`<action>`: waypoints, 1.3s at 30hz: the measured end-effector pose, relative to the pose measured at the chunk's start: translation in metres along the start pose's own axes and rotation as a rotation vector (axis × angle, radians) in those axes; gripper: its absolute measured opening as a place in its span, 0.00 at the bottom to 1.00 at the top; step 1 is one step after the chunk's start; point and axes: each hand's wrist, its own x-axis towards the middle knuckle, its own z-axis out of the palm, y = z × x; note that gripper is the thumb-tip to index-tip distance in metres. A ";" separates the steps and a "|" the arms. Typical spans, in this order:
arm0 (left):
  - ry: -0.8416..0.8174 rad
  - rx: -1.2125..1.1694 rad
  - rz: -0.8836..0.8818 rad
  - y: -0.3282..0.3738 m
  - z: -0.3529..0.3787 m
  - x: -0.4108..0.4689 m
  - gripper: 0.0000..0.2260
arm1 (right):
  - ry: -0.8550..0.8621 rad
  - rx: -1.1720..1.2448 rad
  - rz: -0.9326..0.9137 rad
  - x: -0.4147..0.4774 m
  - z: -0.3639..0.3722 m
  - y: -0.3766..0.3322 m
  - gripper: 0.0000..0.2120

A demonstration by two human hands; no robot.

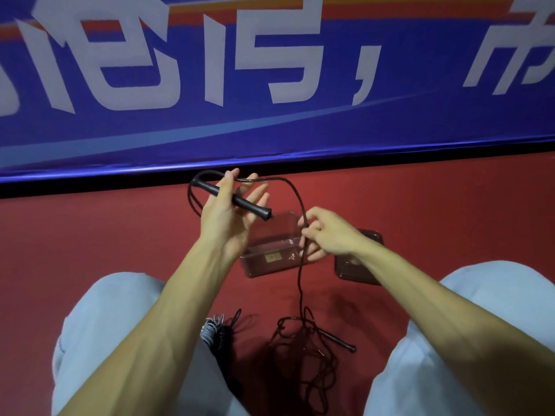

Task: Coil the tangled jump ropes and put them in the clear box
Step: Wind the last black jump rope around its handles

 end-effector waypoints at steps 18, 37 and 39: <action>-0.480 1.129 -0.093 -0.038 -0.001 -0.019 0.07 | 0.356 1.060 -0.166 -0.011 -0.040 -0.040 0.08; 0.056 0.284 0.115 0.007 0.000 -0.003 0.03 | -0.172 -0.362 -0.200 -0.012 -0.007 0.002 0.10; 0.116 0.162 0.136 0.016 -0.003 0.001 0.03 | -0.202 -0.564 -0.238 -0.013 -0.007 0.008 0.19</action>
